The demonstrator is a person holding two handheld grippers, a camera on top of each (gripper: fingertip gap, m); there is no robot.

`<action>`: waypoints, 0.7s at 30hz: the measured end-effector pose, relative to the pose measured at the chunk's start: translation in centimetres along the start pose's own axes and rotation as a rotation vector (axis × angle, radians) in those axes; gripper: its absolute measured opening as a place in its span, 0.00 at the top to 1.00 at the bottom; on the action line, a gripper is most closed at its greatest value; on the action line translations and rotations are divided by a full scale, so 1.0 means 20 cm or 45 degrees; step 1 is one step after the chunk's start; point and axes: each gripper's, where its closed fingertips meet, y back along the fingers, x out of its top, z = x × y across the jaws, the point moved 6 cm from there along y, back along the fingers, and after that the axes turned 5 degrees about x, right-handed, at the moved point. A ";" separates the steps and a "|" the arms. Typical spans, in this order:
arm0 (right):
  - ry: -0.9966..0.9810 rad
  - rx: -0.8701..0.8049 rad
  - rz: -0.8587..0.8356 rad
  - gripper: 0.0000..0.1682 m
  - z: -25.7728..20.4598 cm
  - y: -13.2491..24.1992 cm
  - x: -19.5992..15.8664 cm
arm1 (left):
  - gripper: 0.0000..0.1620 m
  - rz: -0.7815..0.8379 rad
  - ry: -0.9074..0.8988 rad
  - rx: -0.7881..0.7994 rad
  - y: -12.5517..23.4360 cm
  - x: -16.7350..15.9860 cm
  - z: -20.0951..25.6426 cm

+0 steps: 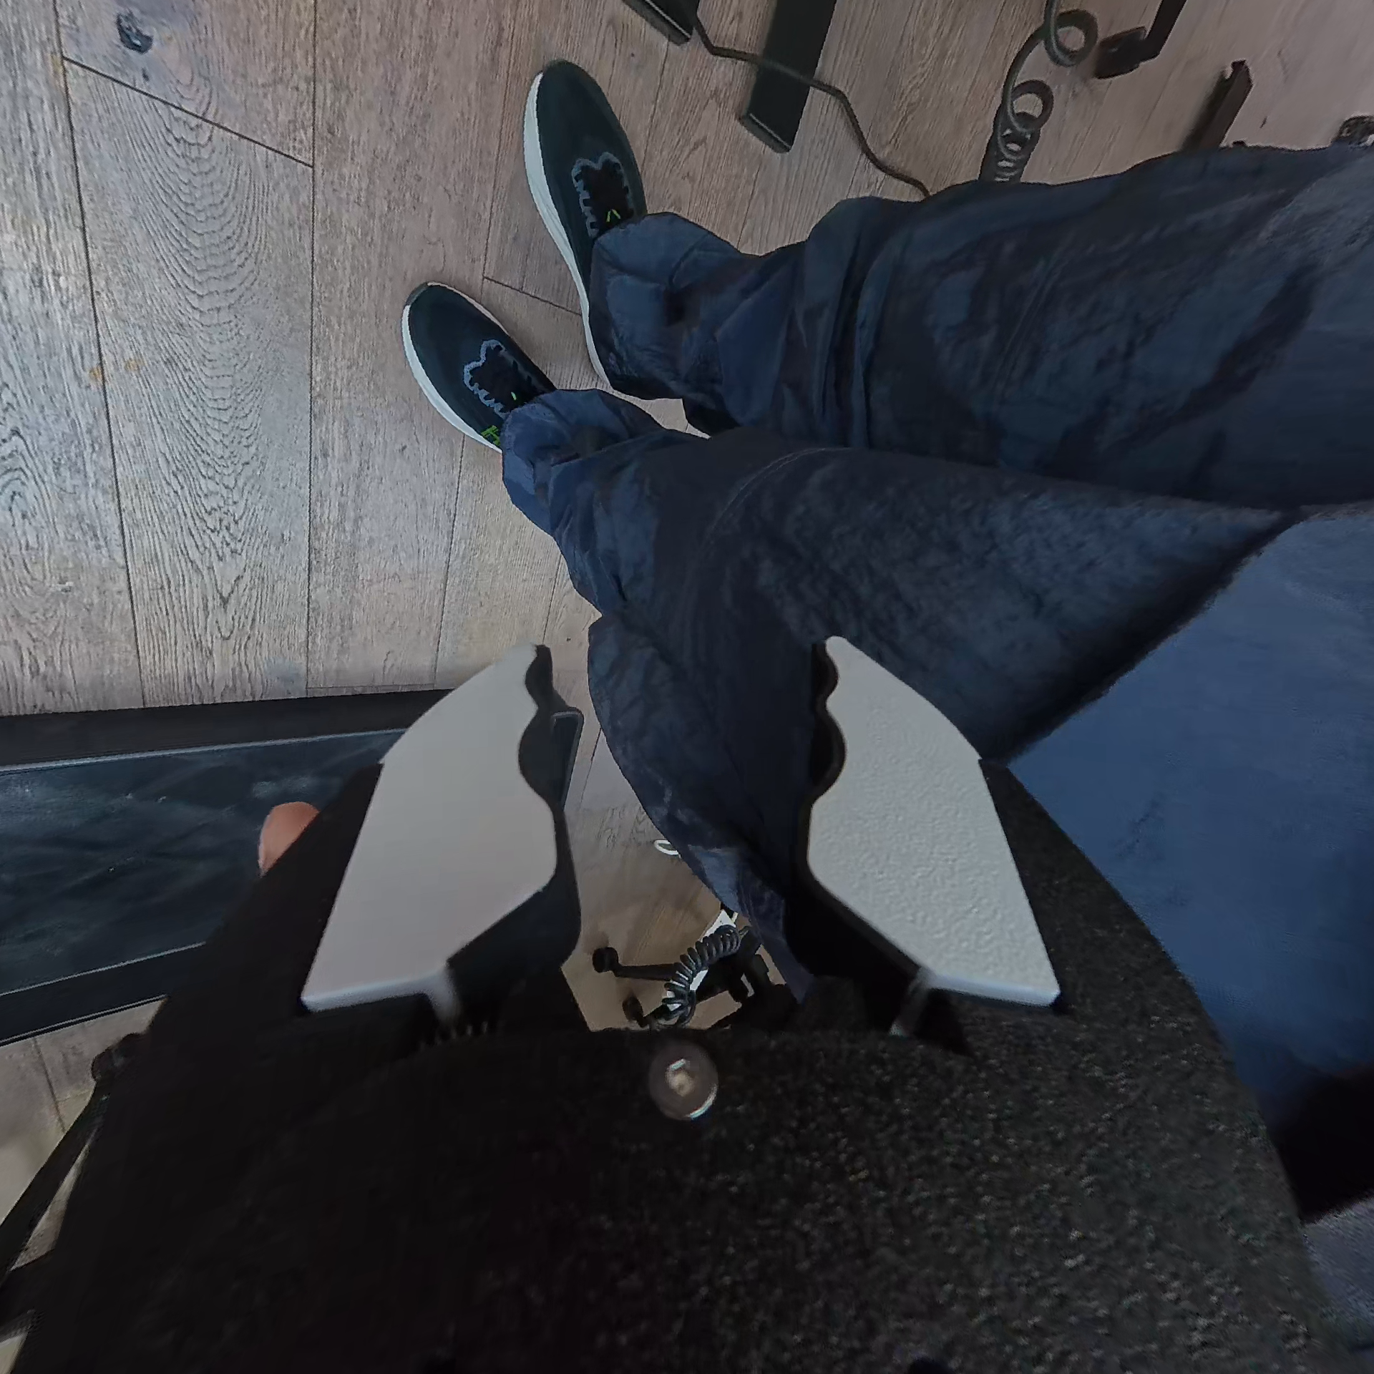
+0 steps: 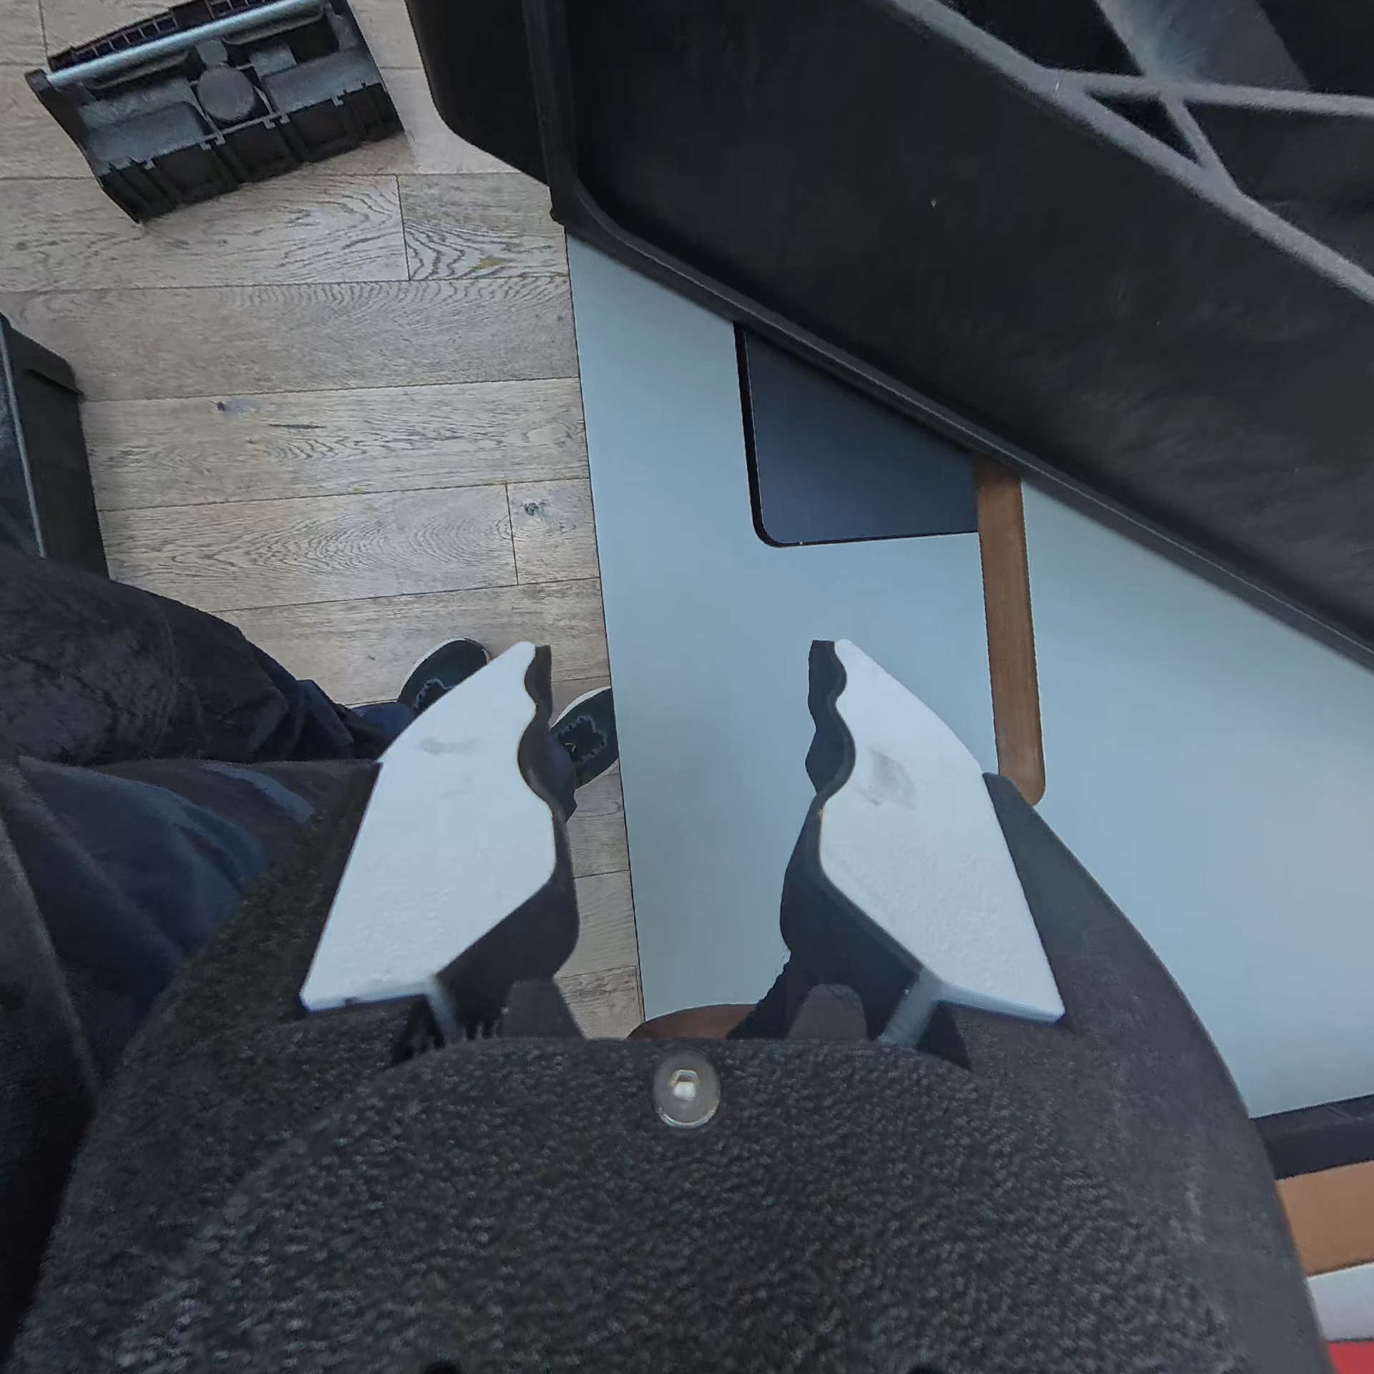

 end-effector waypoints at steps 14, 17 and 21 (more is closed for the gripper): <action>-0.017 0.012 0.159 0.70 -0.02 0.13 0.13 | 0.59 0.453 -0.089 -0.063 0.16 0.23 0.07; -0.031 0.043 0.171 0.72 -0.07 0.15 0.12 | 0.59 0.490 -0.092 -0.103 0.13 0.20 0.12; -0.034 0.067 0.244 0.77 -0.11 0.18 0.16 | 0.60 0.470 -0.086 -0.162 0.10 0.15 0.16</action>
